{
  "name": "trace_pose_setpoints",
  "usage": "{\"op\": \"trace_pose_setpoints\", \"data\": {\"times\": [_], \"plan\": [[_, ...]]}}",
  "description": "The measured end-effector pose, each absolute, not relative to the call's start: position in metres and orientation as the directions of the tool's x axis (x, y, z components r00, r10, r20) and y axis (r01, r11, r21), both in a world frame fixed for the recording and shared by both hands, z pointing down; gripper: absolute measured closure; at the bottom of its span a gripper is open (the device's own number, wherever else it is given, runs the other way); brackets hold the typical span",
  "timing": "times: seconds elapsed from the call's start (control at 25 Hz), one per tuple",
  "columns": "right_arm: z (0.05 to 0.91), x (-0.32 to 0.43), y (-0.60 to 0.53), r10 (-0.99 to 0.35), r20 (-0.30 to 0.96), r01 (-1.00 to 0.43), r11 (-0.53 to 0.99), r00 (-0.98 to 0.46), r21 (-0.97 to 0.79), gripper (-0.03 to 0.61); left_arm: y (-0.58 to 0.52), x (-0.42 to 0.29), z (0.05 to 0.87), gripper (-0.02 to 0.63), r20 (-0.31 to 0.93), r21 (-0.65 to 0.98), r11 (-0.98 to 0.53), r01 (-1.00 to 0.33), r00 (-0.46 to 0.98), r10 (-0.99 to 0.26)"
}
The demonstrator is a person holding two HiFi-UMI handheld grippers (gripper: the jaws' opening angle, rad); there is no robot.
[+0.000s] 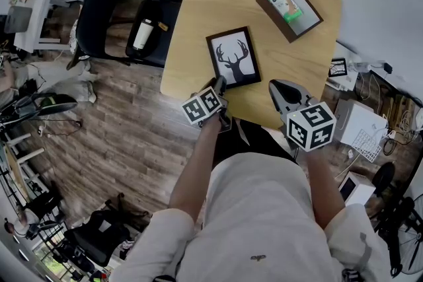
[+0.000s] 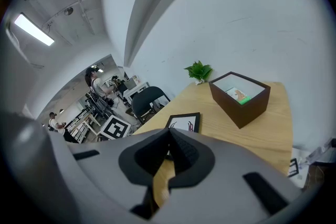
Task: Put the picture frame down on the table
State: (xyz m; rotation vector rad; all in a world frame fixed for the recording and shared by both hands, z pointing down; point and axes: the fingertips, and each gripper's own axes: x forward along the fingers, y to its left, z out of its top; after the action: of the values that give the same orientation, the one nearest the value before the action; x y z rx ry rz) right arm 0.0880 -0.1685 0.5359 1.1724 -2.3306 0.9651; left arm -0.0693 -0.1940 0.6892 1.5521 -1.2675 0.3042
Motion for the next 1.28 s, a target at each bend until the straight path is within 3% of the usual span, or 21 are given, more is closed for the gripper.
{"op": "trace_pose_setpoints", "data": {"times": [0.64, 1.28], "plan": [[0.534, 0.088, -0.167, -0.56, 0.568, -0.798, 0.434, -0.603, -0.419, 0.58, -0.194, -0.065, 0.678, 0.497, 0.725, 0.528, 0.078, -0.846, 0.4, -0.561], [0.53, 0.069, -0.154, -0.586, 0.572, -0.819, 0.404, -0.574, -0.408, 0.58, -0.171, -0.064, 0.644, 0.515, 0.701, 0.458, -0.149, -0.876, 0.46, -0.546]]}}
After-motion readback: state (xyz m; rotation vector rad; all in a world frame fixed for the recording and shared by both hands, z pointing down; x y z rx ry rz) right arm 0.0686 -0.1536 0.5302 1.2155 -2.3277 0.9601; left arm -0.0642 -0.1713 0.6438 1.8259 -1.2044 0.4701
